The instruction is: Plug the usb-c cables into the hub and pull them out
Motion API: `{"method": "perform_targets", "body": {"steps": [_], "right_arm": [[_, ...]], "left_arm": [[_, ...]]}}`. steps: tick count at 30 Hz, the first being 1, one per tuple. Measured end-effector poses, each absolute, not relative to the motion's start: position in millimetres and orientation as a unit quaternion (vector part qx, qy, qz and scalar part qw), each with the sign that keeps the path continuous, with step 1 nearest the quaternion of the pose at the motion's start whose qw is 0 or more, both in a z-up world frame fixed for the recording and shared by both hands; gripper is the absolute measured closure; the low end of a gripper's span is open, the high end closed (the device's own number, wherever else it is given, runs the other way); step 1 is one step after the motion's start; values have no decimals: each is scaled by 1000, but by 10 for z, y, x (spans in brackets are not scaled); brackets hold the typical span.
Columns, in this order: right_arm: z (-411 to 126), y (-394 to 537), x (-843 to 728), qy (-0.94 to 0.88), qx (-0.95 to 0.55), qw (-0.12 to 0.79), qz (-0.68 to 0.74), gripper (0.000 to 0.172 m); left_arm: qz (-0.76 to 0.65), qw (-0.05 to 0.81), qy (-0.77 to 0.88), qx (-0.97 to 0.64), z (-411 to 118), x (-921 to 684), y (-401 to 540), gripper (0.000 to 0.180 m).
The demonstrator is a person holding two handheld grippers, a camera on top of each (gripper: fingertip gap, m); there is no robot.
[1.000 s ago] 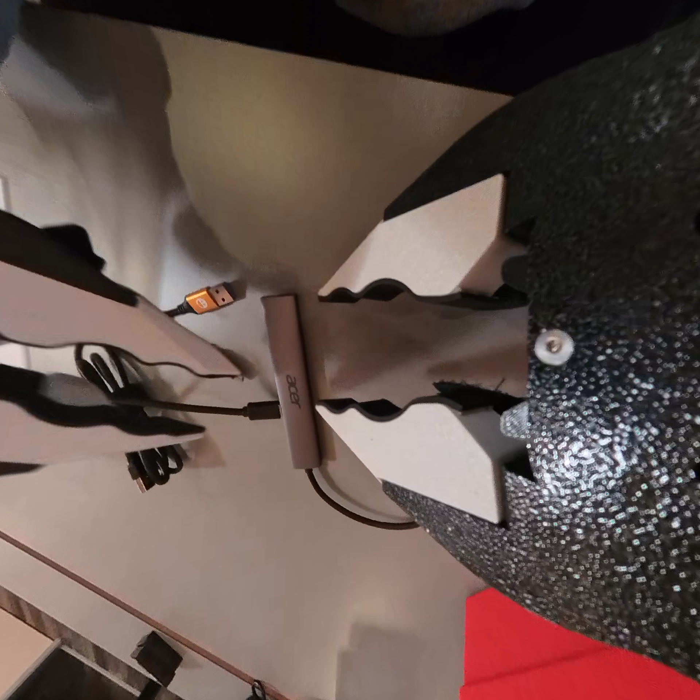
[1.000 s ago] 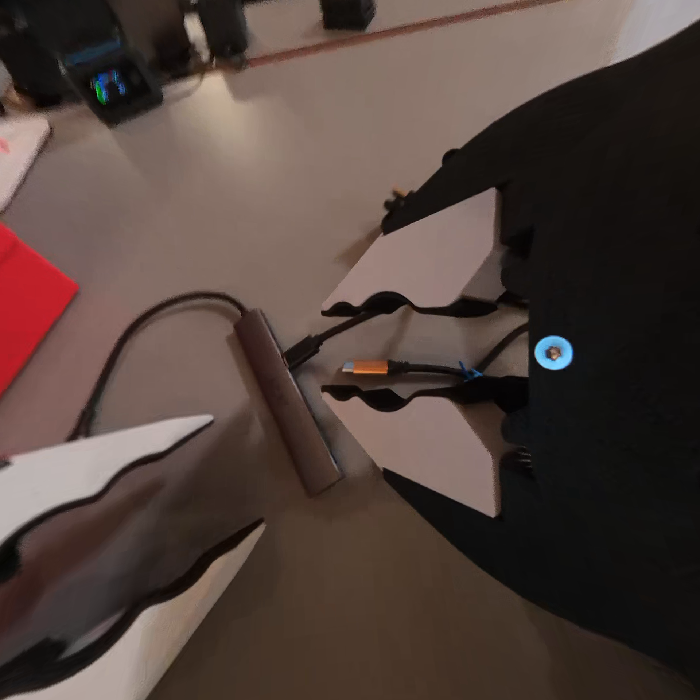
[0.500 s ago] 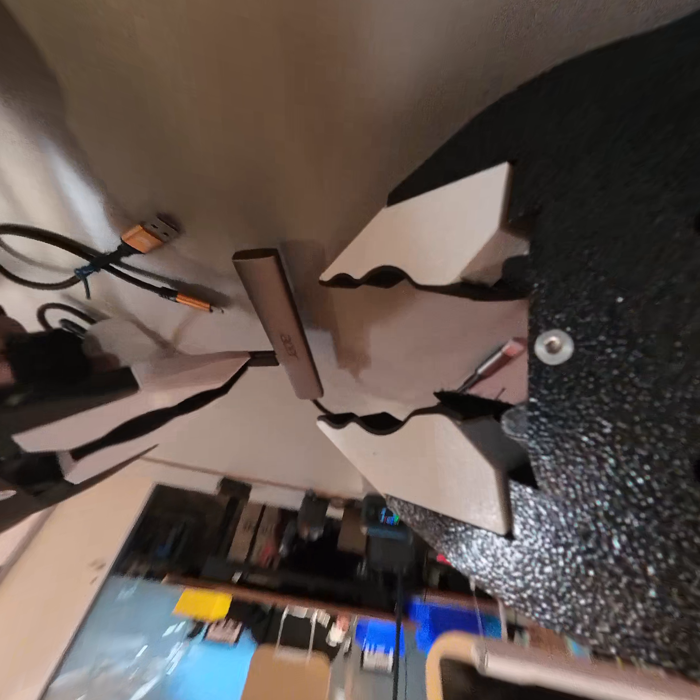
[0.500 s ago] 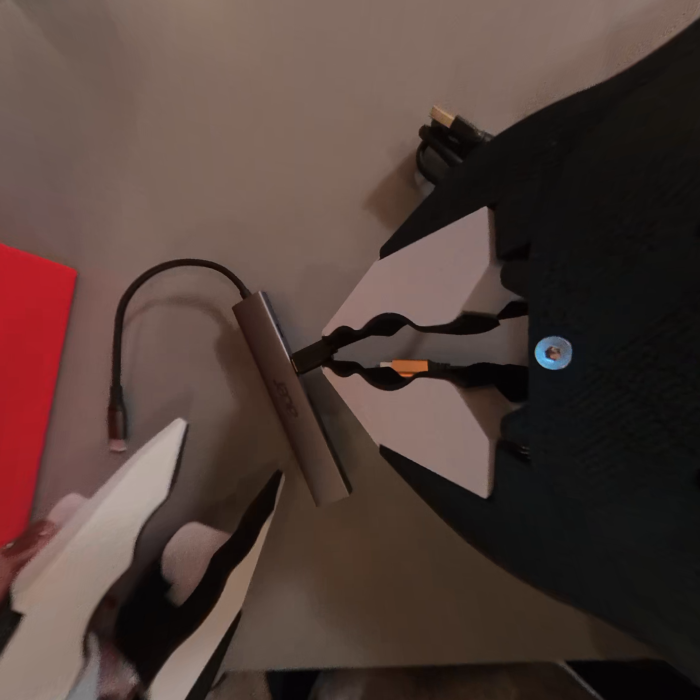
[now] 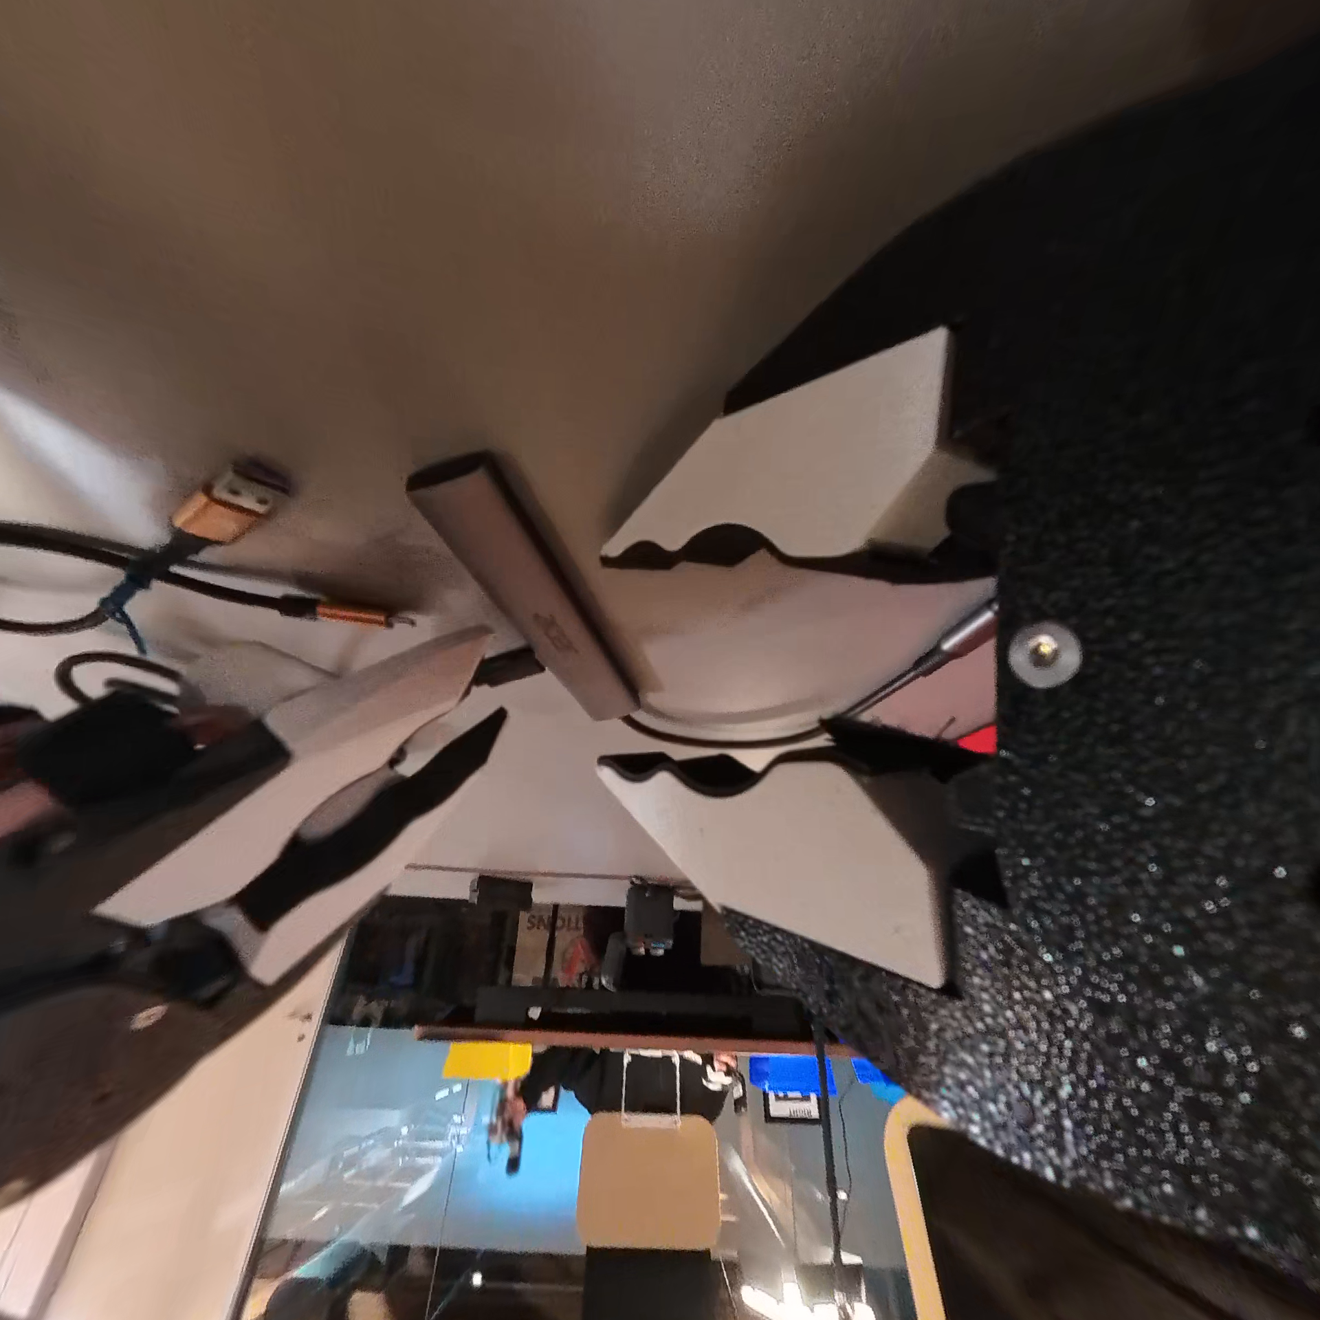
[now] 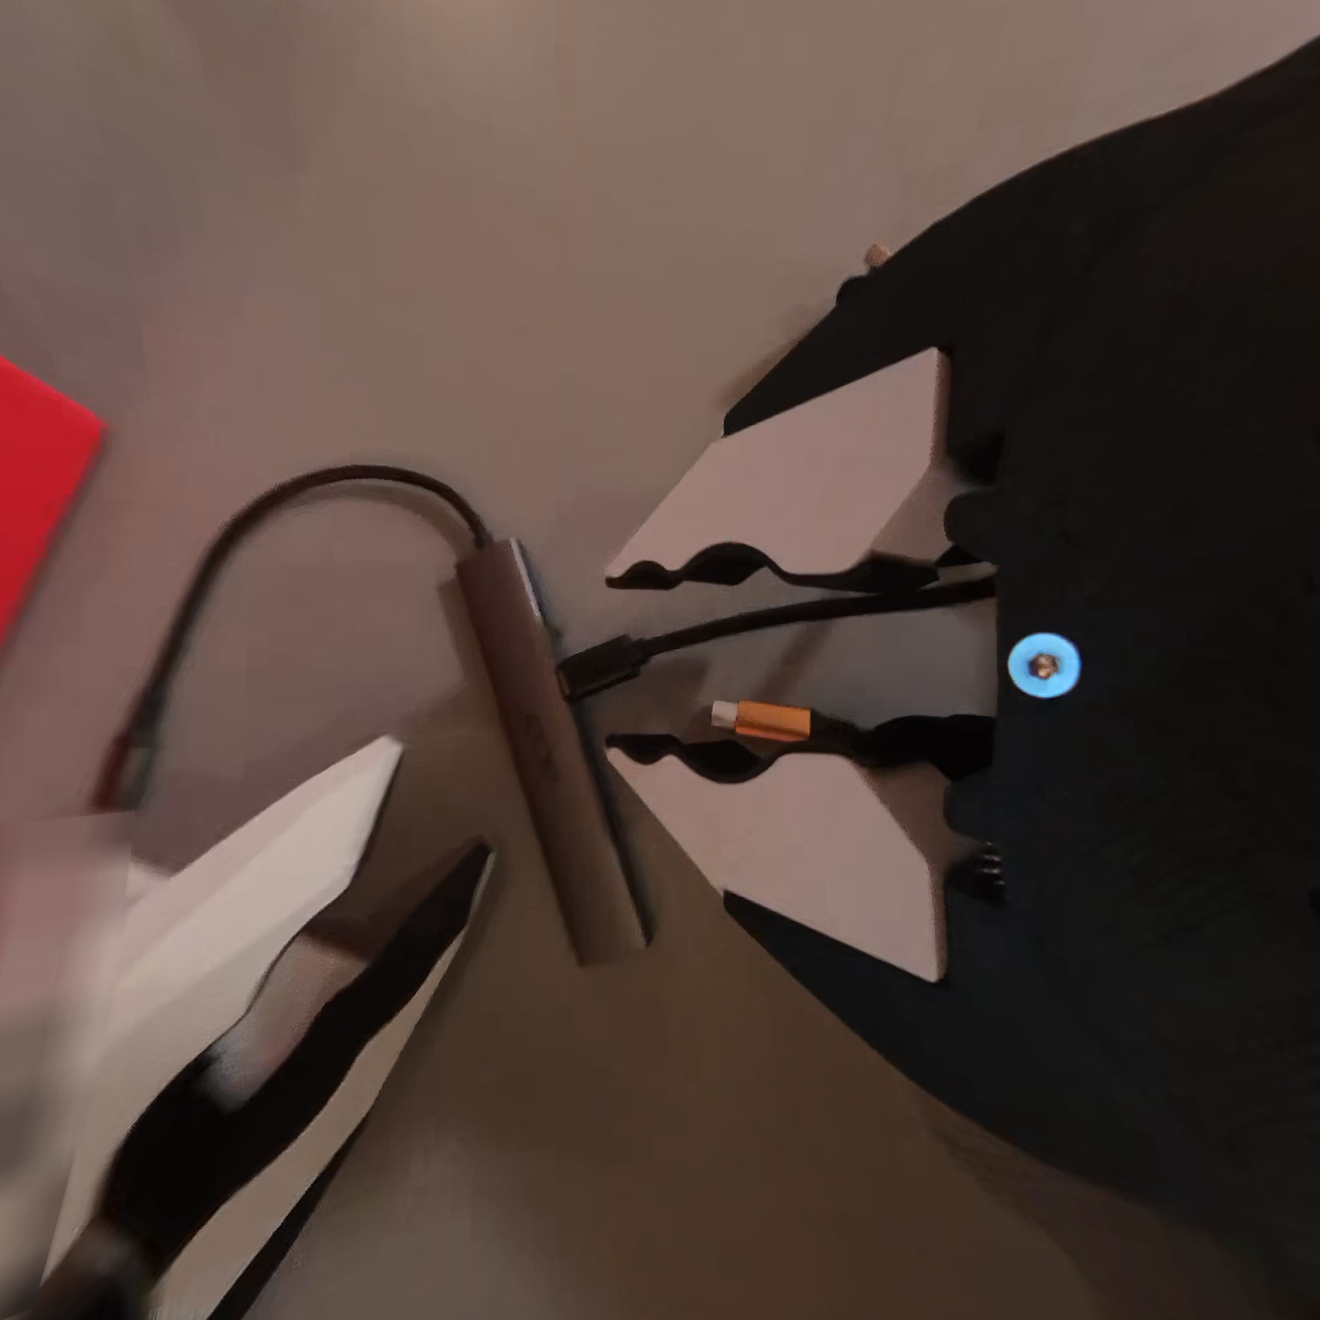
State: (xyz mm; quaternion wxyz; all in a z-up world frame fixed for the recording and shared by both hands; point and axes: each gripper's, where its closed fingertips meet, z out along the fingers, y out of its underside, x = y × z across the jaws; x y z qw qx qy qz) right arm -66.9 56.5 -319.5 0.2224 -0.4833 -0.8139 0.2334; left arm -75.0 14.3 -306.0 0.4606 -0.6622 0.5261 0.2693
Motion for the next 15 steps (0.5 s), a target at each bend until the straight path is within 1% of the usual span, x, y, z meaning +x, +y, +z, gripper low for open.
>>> {"method": "perform_targets", "body": {"steps": [1,2,3,6,10,12,14,15], "right_arm": [[-3282,600,-664,-828,-476,215,202,136],[-3263,551,-701,-831,-467,212,216,156],[-3256,532,-712,-831,-467,203,223,159],[-3202,480,-724,-808,-495,158,276,160],[-3022,481,-766,-756,-530,130,362,160],[-2998,495,-760,-749,-535,127,370,160],[-3012,487,-746,-748,-537,122,370,160],[-3030,482,-742,-748,-539,120,369,160]], "left_arm": [[262,455,531,-665,-3087,-746,130,129],[259,455,532,-665,-3086,-745,123,129],[257,455,535,-664,-3083,-746,114,129],[264,456,537,-659,-3055,-771,117,122],[296,457,558,-626,-3038,-749,144,122],[314,468,562,-604,-3009,-711,170,135],[322,468,567,-596,-3036,-677,200,143],[334,466,562,-597,-3040,-691,231,154]]}}
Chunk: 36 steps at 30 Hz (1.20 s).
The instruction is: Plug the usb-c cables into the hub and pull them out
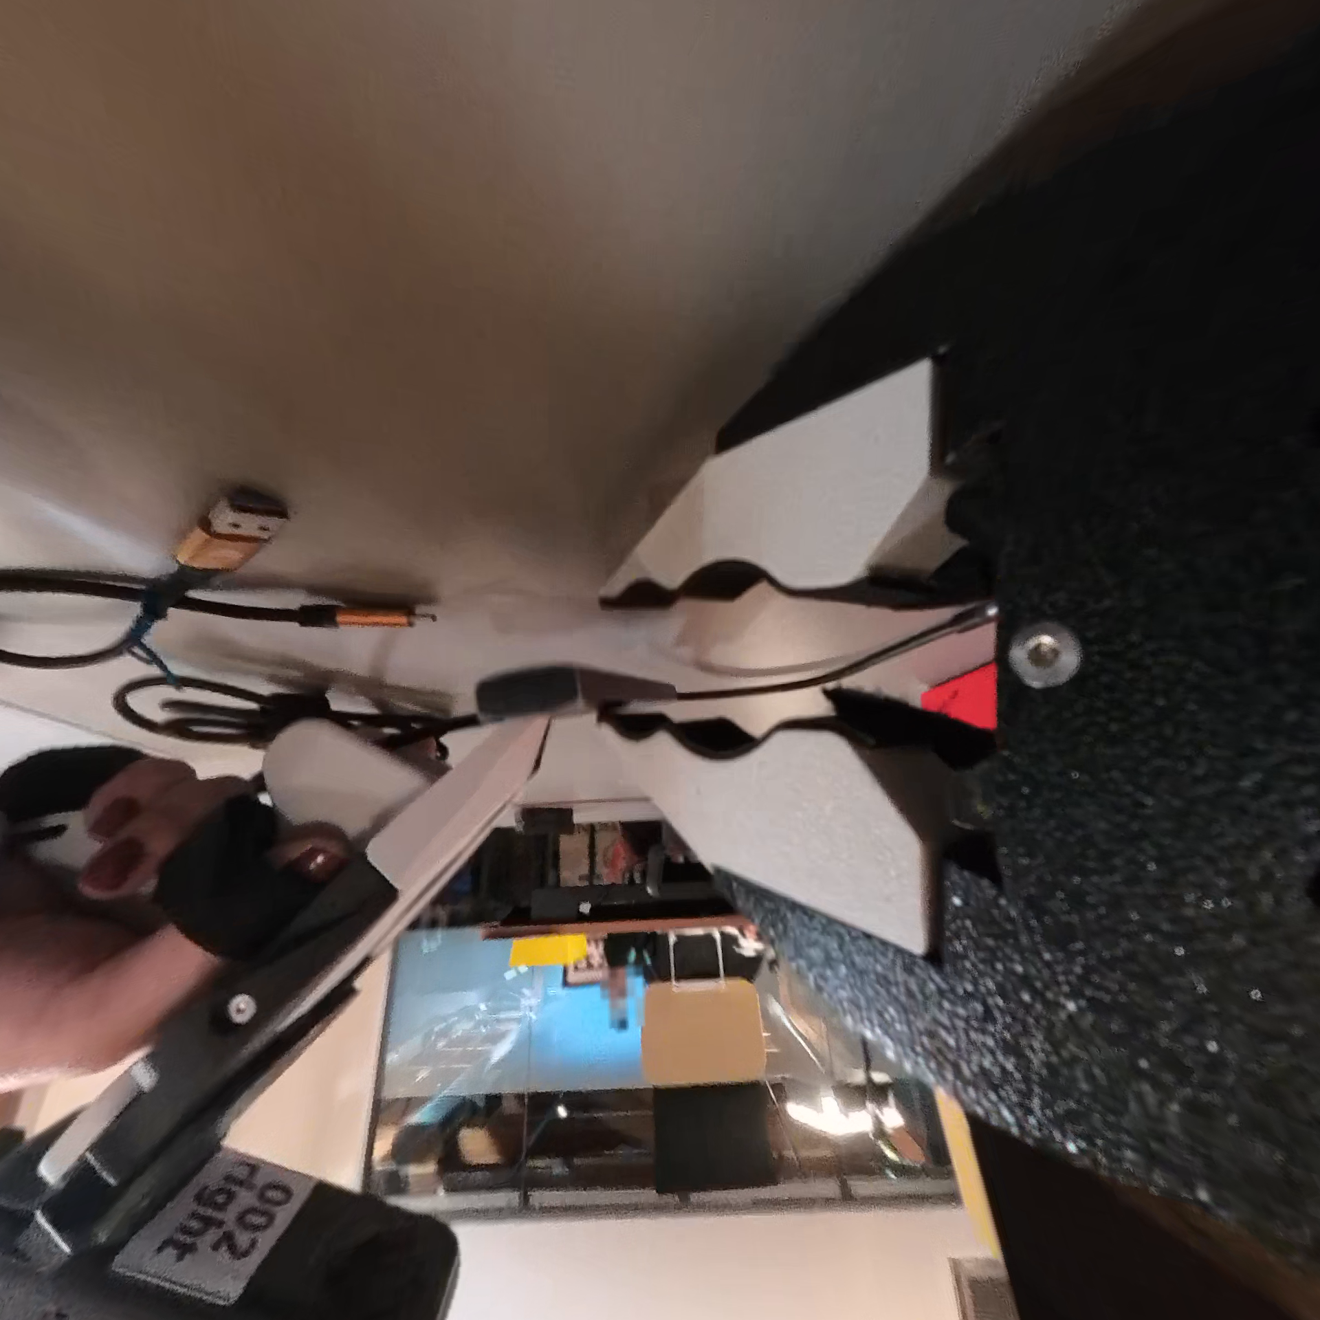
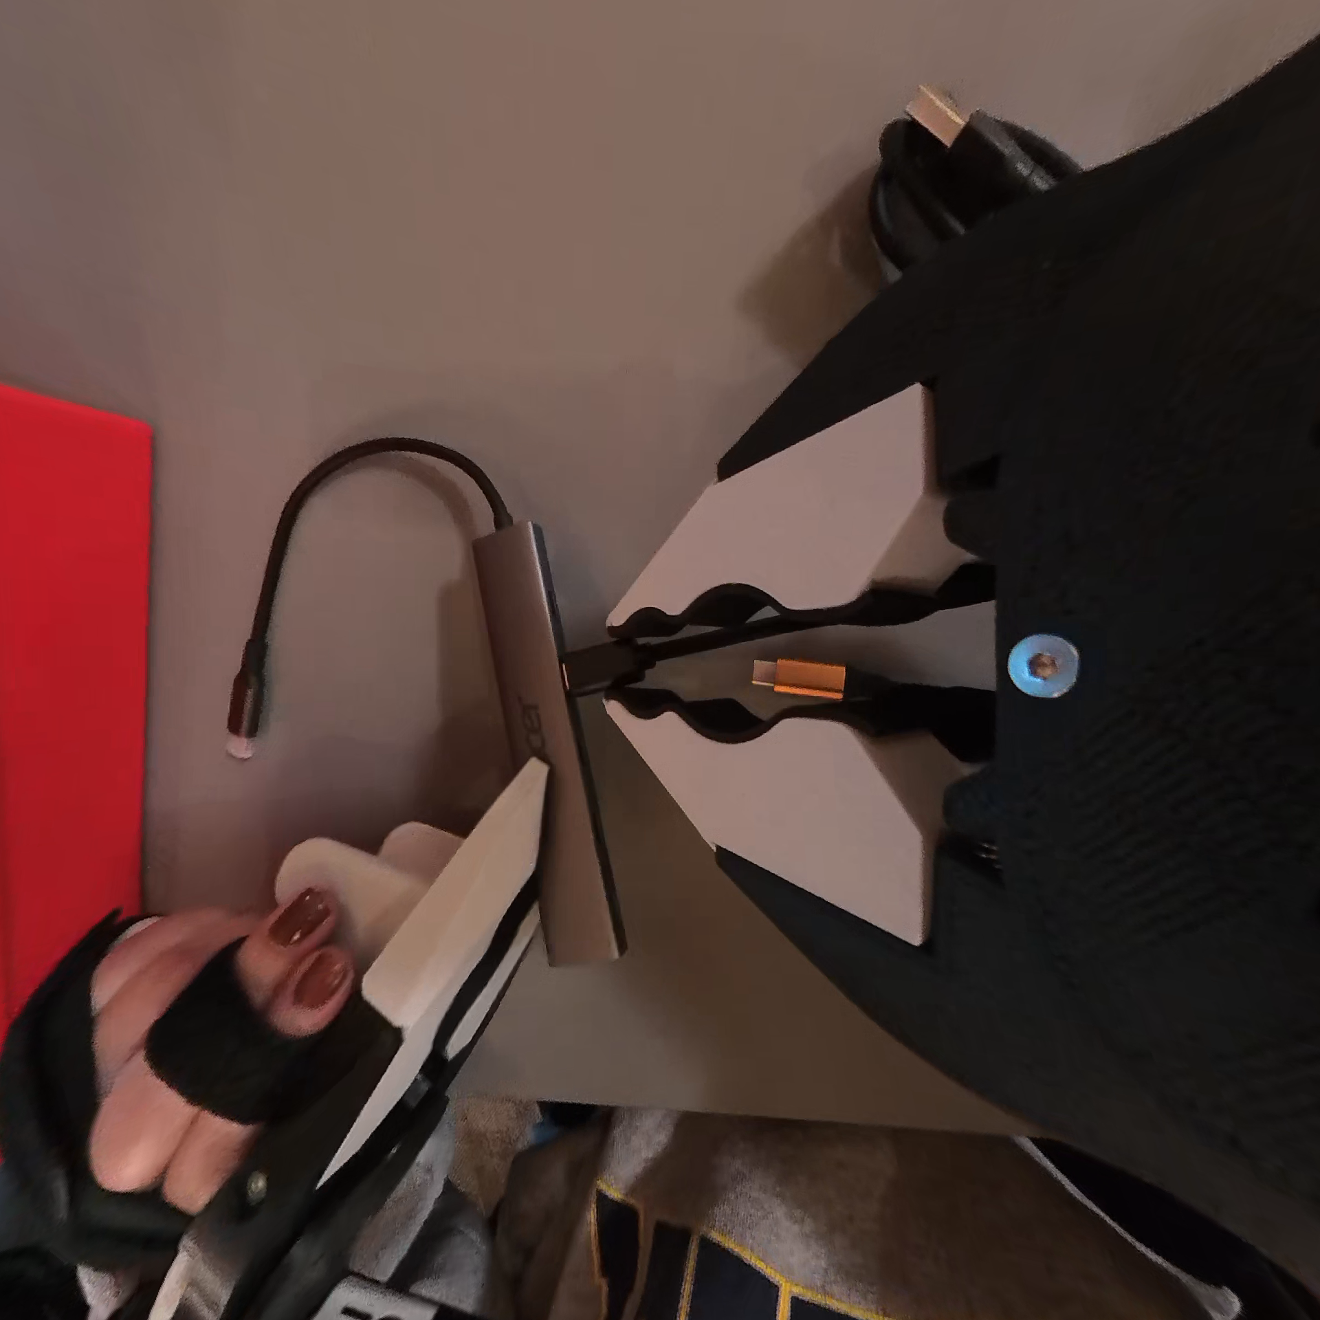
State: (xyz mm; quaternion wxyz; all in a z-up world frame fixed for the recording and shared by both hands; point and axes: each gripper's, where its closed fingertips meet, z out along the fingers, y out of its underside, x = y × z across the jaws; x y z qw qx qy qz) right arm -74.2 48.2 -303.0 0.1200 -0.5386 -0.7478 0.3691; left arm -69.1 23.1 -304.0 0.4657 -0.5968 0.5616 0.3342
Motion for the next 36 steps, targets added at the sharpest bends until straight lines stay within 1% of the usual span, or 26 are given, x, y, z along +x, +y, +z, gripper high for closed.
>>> {"method": "perform_targets", "body": {"steps": [1,3,5,6,7,10,12,13,15,16,18,20,22,23,26,29,31,32,33,34,35,36], "right_arm": [[-3060,486,-740,-749,-540,121,363,160],[-3060,539,-776,-741,-549,153,356,160],[-2952,683,-799,-713,-570,230,338,143],[-2896,736,-754,-703,-575,265,325,144],[-2871,713,-664,-703,-572,275,320,146],[-2946,598,-408,-710,-581,250,310,147],[-3055,632,-271,-719,-596,234,271,146],[-3092,672,-196,-725,-602,232,242,143],[-2995,728,-133,-723,-596,268,224,140],[-2901,721,-131,-711,-595,288,240,140],[-2830,661,-101,-699,-596,288,271,148],[-2992,690,-27,-713,-607,259,236,152],[-3069,700,-2,-719,-615,247,211,150],[-3014,681,-16,-719,-609,258,213,146],[-2610,640,-110,-692,-576,351,255,151],[-2295,478,-110,-668,-550,378,329,155],[-2208,421,-87,-653,-552,367,367,159],[-2298,472,-54,-652,-575,348,351,159],[-2479,549,5,-657,-607,320,313,159],[-2700,634,79,-663,-639,287,265,155],[-2889,697,130,-665,-661,263,226,156],[-3034,713,154,-664,-677,241,207,153]], "left_arm": [[351,471,553,-591,-3005,-704,266,171],[359,475,531,-603,-2989,-751,316,173],[343,497,507,-615,-2933,-798,340,173],[325,505,498,-625,-2927,-822,336,173],[309,518,492,-628,-2912,-830,323,173],[274,528,498,-631,-2955,-837,269,173],[257,534,497,-633,-2964,-841,261,172],[243,542,488,-640,-2947,-852,265,172],[224,557,465,-651,-2892,-887,282,173],[219,560,460,-654,-2884,-896,288,173],[218,561,458,-654,-2884,-896,292,172],[215,559,461,-655,-2902,-883,295,173],[211,559,457,-659,-2914,-883,307,172],[210,561,451,-662,-2906,-888,316,172],[223,561,426,-674,-2880,-944,364,173],[246,554,384,-697,-2859,-1072,446,172],[260,549,362,-707,-2848,-1159,487,172],[262,549,357,-708,-2845,-1178,496,172],[260,552,356,-708,-2839,-1179,496,172],[257,553,355,-708,-2836,-1181,494,173],[254,555,354,-708,-2834,-1182,491,173],[250,556,355,-709,-2836,-1177,490,173]]}}
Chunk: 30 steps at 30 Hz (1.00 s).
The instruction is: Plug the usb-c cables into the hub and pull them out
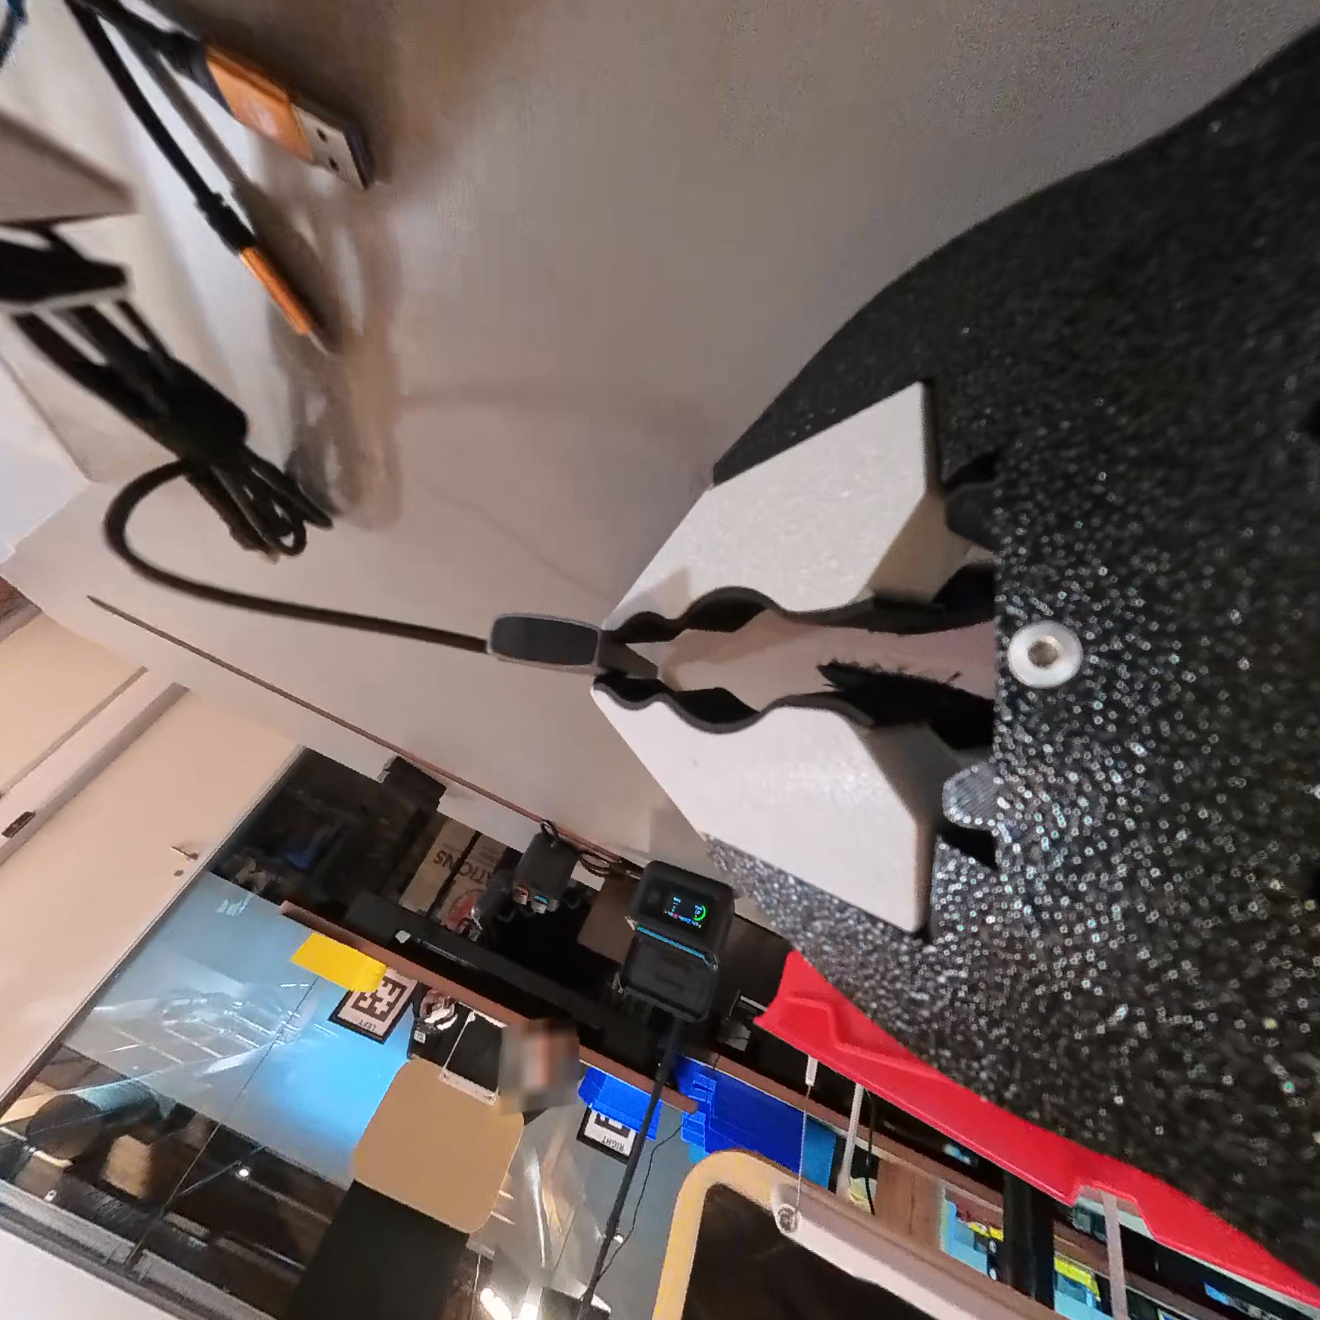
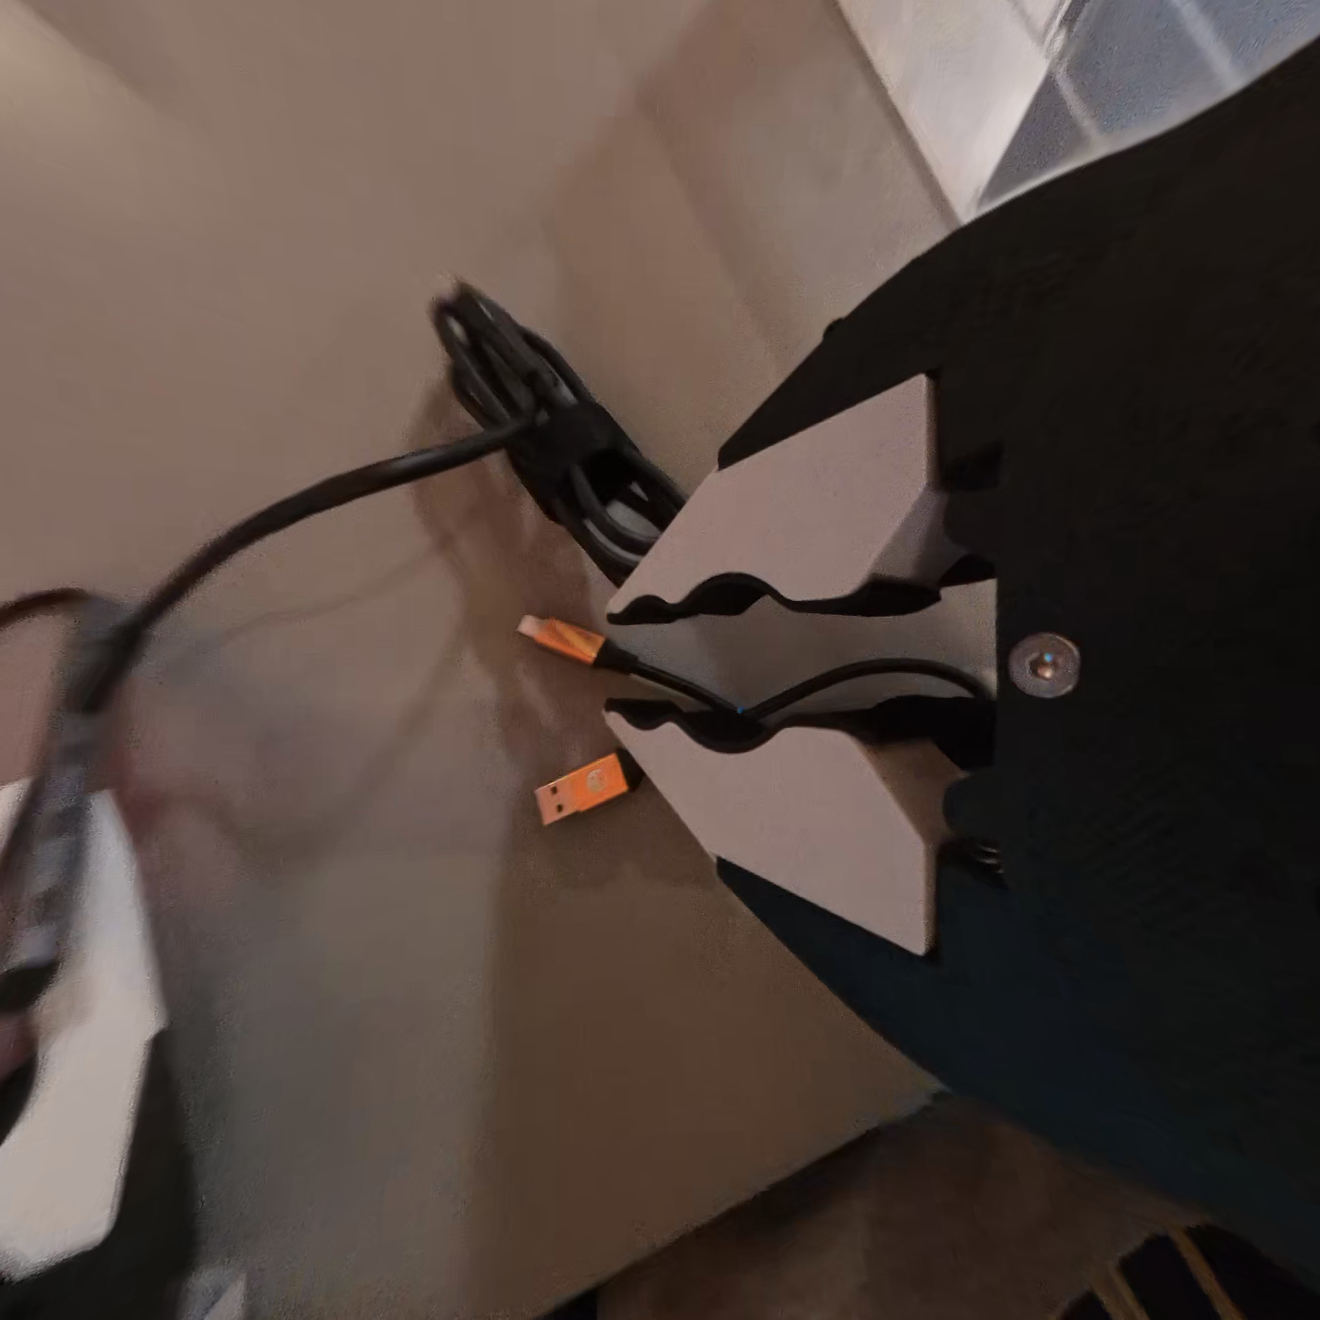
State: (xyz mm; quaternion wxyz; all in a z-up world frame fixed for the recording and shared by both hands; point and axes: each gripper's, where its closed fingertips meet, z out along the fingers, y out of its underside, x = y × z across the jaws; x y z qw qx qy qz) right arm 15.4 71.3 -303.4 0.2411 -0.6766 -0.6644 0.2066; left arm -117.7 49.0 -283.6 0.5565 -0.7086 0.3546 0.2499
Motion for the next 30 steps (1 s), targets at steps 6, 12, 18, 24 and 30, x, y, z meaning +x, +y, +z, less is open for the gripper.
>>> {"method": "perform_targets", "body": {"steps": [6,12,18,24,30], "right_arm": [[-3303,697,176,-640,-716,197,200,153],[-3166,491,15,-683,-652,193,266,168],[-2827,305,-240,-760,-561,195,265,168],[-2882,272,-310,-831,-502,145,192,168],[-2916,287,-366,-857,-471,113,177,168]], "left_arm": [[236,560,363,-706,-2846,-1165,478,173],[156,597,402,-677,-2799,-1040,383,172],[122,611,462,-631,-2794,-792,270,171],[104,610,482,-621,-2821,-710,224,173],[95,607,492,-617,-2841,-677,195,173]]}}
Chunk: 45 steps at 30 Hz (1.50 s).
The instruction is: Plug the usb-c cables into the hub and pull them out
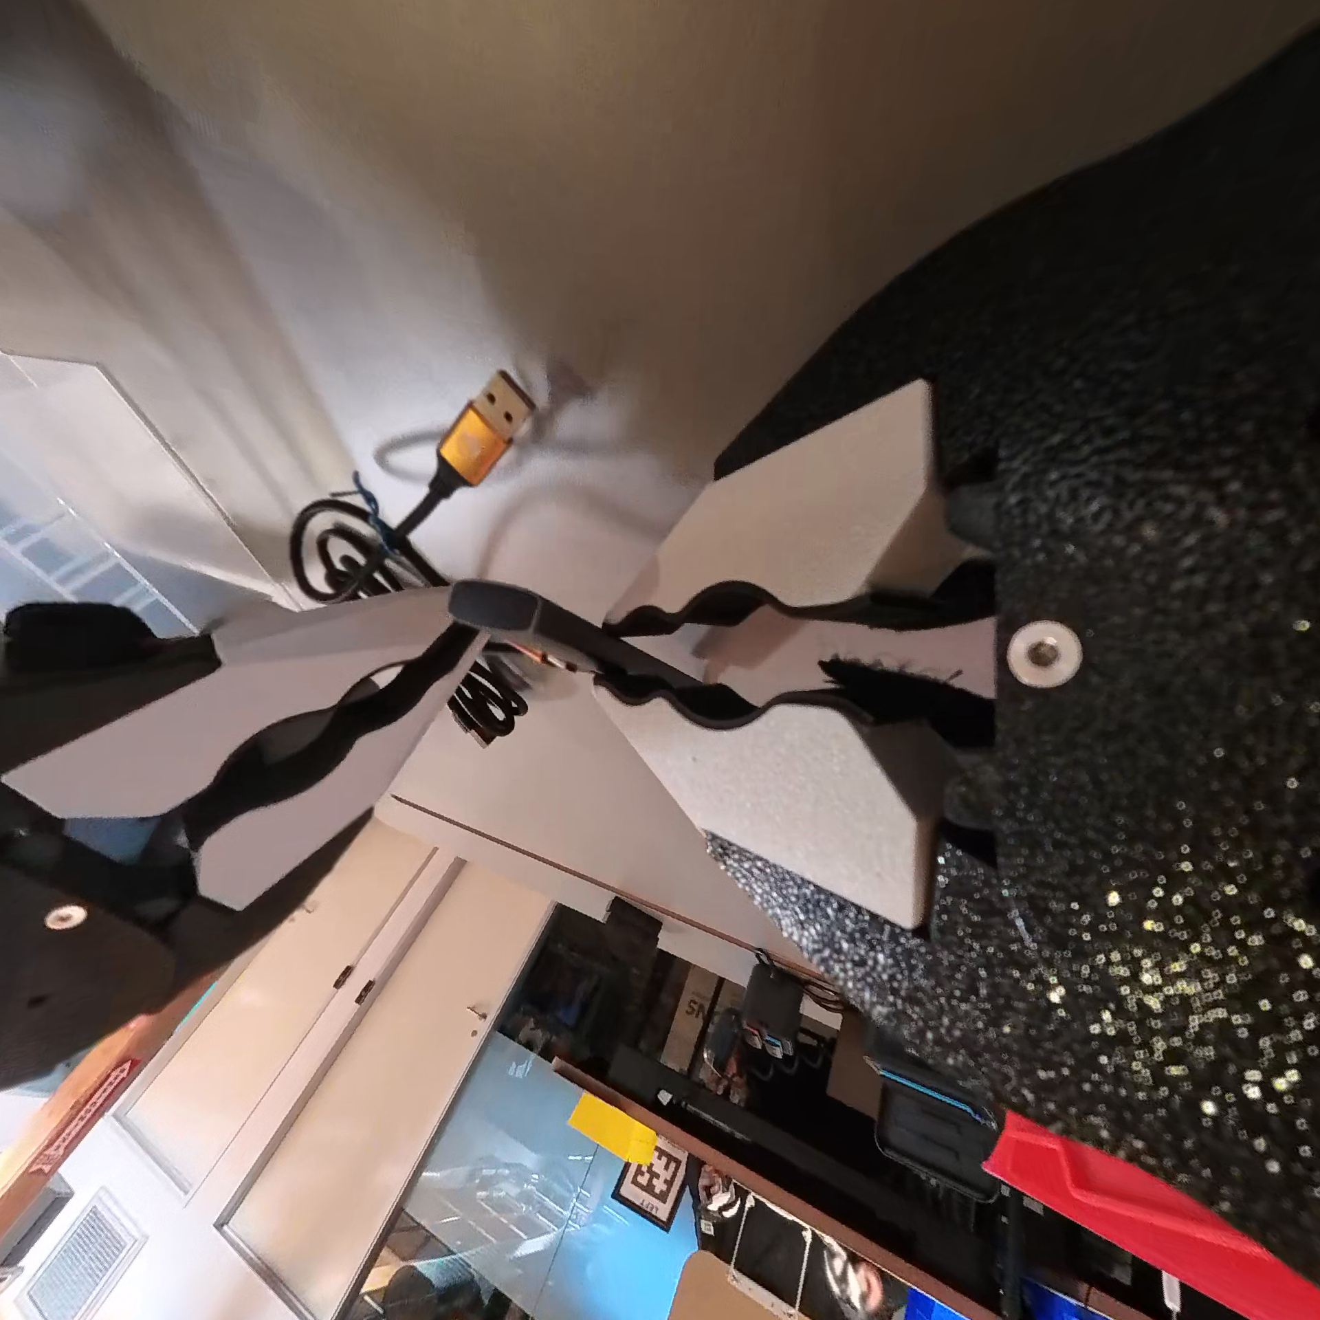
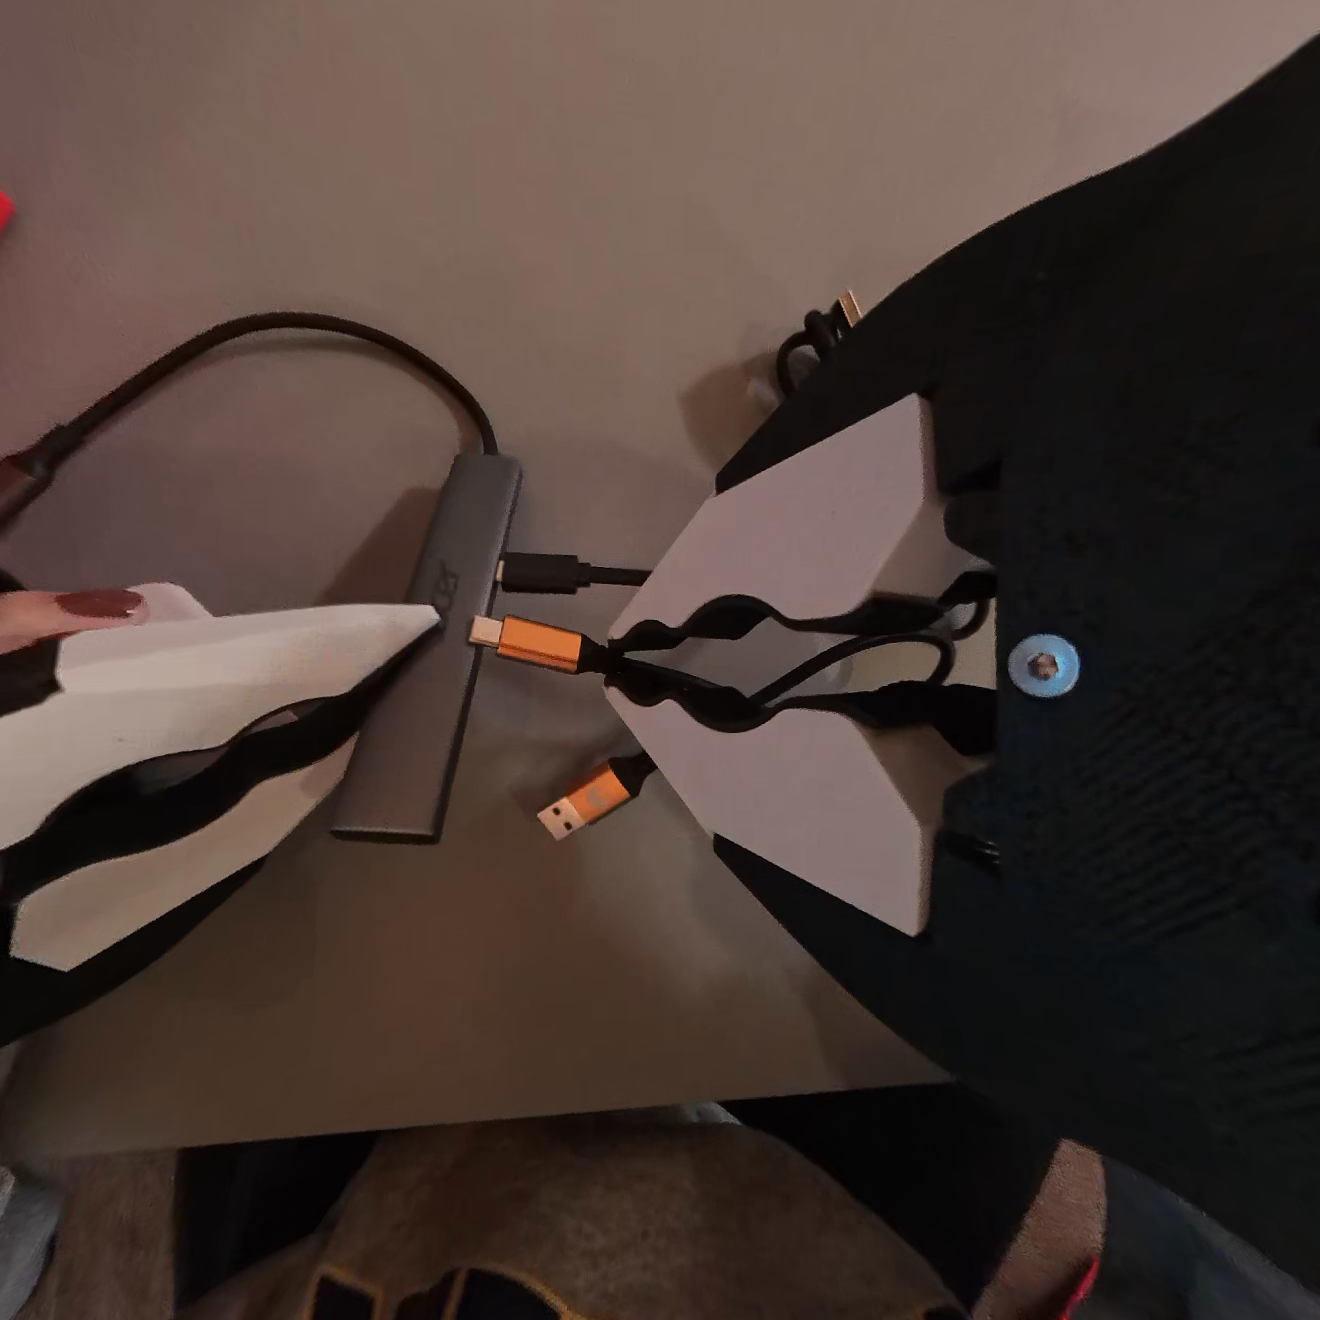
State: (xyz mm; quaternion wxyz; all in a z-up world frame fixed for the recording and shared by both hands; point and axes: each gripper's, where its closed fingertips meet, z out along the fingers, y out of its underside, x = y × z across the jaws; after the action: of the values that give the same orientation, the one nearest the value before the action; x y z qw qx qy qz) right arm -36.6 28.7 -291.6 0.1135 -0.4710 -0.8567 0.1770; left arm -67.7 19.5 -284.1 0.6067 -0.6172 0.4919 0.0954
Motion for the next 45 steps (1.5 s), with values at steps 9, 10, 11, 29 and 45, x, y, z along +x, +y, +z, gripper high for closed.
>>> {"method": "perform_targets", "body": {"steps": [9,10,11,29,45], "right_arm": [[-2979,291,-340,-878,-446,65,159,168],[-2967,284,-349,-877,-447,63,163,168],[-2964,294,-357,-877,-448,64,161,168],[-2950,306,-363,-880,-445,64,156,168],[-2949,306,-351,-884,-436,66,154,168]], "left_arm": [[87,606,500,-612,-2849,-696,173,172],[87,606,501,-612,-2849,-699,172,173],[86,607,500,-611,-2846,-702,170,173],[89,605,509,-606,-2854,-705,160,173],[92,602,514,-603,-2871,-689,160,173]]}}
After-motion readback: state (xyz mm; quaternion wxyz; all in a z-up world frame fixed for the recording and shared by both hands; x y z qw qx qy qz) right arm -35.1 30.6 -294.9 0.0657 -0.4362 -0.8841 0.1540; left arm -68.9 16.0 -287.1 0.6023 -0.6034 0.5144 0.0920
